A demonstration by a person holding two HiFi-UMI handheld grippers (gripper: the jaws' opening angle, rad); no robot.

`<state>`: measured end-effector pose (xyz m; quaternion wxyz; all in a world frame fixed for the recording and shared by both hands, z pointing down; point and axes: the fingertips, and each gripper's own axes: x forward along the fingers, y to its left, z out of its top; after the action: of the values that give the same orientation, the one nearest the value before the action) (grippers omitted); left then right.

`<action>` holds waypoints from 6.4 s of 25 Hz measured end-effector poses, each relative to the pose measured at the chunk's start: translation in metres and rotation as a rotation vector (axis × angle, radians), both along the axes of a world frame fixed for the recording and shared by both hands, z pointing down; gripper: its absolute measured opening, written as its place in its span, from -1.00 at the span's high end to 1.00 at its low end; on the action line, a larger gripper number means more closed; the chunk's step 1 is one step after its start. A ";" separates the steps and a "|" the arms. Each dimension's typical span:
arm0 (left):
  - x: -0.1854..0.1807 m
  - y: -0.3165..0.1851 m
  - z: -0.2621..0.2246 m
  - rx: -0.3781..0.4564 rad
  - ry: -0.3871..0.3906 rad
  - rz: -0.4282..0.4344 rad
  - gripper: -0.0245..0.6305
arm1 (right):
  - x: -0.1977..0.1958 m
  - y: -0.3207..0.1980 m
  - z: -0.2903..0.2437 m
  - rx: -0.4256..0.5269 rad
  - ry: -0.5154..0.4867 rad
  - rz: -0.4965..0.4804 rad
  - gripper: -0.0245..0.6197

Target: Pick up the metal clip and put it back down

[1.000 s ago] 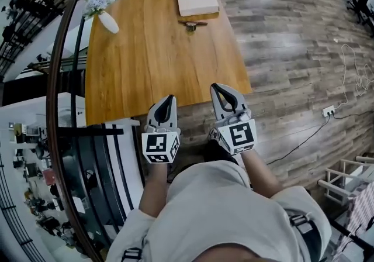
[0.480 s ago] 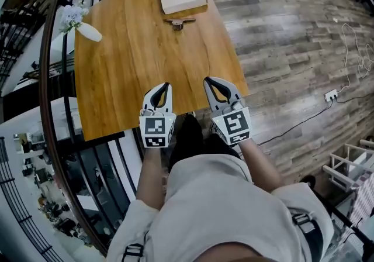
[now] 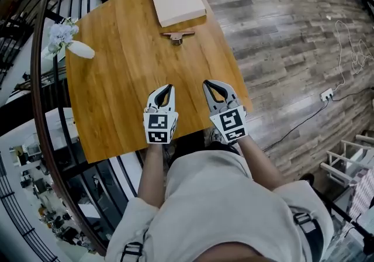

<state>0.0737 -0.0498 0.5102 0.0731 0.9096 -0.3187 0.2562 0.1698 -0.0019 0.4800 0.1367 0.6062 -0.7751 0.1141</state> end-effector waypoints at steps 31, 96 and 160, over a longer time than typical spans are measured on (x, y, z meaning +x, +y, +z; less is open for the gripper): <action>-0.097 -0.116 0.102 -0.316 0.069 -0.235 0.85 | -0.024 -0.229 0.153 -0.326 0.699 -0.252 0.83; -0.016 -0.038 -0.008 -0.093 0.262 -0.154 0.85 | 0.018 -0.067 0.005 0.041 -0.064 0.038 0.82; -0.262 -0.098 -0.053 0.005 0.295 -0.539 0.85 | -0.226 -0.169 -0.086 0.272 0.658 -0.550 0.82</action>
<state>-0.1878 -0.1477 0.4576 0.1817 0.8199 -0.5351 0.0918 -0.0560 -0.1707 0.3941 0.3202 0.3941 -0.8308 -0.2280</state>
